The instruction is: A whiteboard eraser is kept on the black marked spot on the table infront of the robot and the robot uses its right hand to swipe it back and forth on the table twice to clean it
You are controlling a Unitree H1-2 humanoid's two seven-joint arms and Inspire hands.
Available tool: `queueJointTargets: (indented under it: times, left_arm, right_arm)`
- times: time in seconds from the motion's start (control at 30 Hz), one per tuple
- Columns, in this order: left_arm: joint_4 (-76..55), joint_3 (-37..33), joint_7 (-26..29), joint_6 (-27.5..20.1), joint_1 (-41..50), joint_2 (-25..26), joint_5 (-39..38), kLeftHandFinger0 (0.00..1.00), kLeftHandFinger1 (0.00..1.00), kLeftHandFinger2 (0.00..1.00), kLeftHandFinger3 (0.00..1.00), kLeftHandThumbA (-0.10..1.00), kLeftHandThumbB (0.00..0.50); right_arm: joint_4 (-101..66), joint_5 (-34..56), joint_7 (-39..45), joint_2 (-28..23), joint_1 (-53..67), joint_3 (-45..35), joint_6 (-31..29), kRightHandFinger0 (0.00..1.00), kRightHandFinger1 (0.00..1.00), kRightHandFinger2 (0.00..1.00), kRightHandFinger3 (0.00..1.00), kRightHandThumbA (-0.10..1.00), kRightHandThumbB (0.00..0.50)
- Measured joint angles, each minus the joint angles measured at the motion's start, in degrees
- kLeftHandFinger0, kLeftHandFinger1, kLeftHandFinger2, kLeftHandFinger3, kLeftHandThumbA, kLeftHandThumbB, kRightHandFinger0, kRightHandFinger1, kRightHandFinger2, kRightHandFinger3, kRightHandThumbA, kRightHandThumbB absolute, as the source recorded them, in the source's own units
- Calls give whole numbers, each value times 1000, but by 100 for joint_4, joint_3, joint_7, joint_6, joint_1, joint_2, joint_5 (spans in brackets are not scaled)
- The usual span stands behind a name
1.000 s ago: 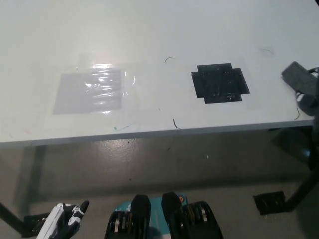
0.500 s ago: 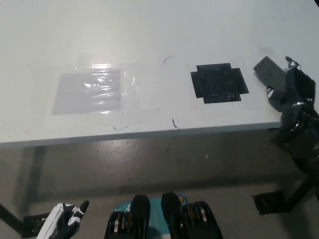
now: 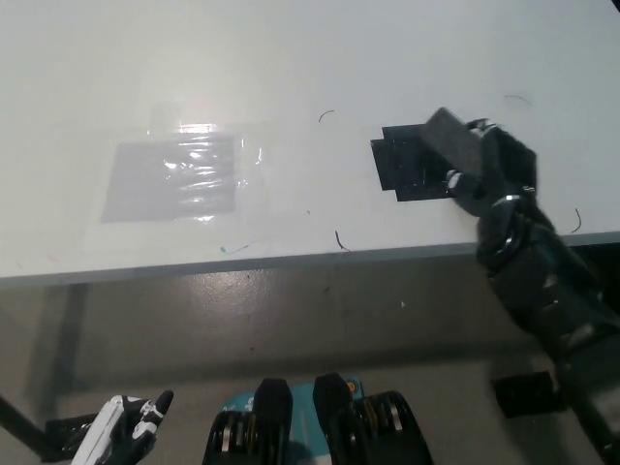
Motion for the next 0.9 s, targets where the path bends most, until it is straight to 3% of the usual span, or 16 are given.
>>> queueJointTargets:
  times: [0.13, 0.27, 0.3, 0.33, 0.37, 0.4, 0.43, 0.5, 0.73, 0.83, 0.9]
  left_arm:
    - [-2, -3, -1, -8, -2, 5, 0, 0, 0, 0, 0, 717, 339]
    - [-2, -1, -1, -11, -1, 10, -1, 0, 0, 0, 0, 703, 345]
    - [-2, -2, -1, -11, 0, 9, -1, 0, 0, 0, 0, 713, 336]
    - [-4, -1, -1, -11, 0, 8, -1, 0, 0, 0, 0, 716, 336]
    - [-4, -1, 0, -11, 15, 11, 1, 0, 0, 0, 0, 716, 342]
    - [-4, -1, 0, -11, 16, 11, 1, 0, 0, 0, 0, 716, 343]
    - [-4, -1, 0, -11, 16, 11, 1, 0, 0, 0, 0, 704, 334]
    - [-4, -8, 0, -12, 7, 6, 0, 0, 0, 0, 0, 700, 335]
    - [-5, -15, 0, -14, 15, 9, 8, 0, 0, 0, 0, 724, 348]
    - [-11, -15, 0, -15, 5, 10, 17, 0, 0, 0, 0, 710, 347]
    - [-10, -13, 0, -17, 6, 11, 16, 0, 0, 0, 0, 701, 342]
  right_arm:
    - [1, -7, 23, 280, -27, 63, -75, 178, 573, 822, 653, 374, 0]
    - [2, -5, 32, 458, -25, 64, -150, 184, 593, 847, 675, 392, 0]
    - [3, -5, 53, 506, -23, 71, -189, 233, 622, 848, 673, 408, 0]
    - [3, -5, 51, 520, -15, 72, -195, 370, 719, 877, 757, 478, 0]
    - [4, -4, 52, 528, -19, 76, -209, 571, 965, 1000, 1000, 597, 120]
    - [6, -4, 52, 527, -4, 84, -220, 736, 1000, 1000, 1000, 711, 72]
    - [8, -5, 52, 527, 5, 94, -220, 1000, 1000, 1000, 1000, 1000, 441]
    - [16, -4, 57, 523, 14, 118, -185, 1000, 1000, 1000, 1000, 1000, 499]
    - [11, 30, 155, 441, -55, 44, 110, 1000, 1000, 1000, 1000, 1000, 463]
    - [-10, 54, 218, 325, -108, -3, 264, 1000, 1000, 1000, 1000, 1000, 481]
    - [-31, 64, 248, 220, -146, -19, 315, 1000, 1000, 1000, 1000, 1000, 467]
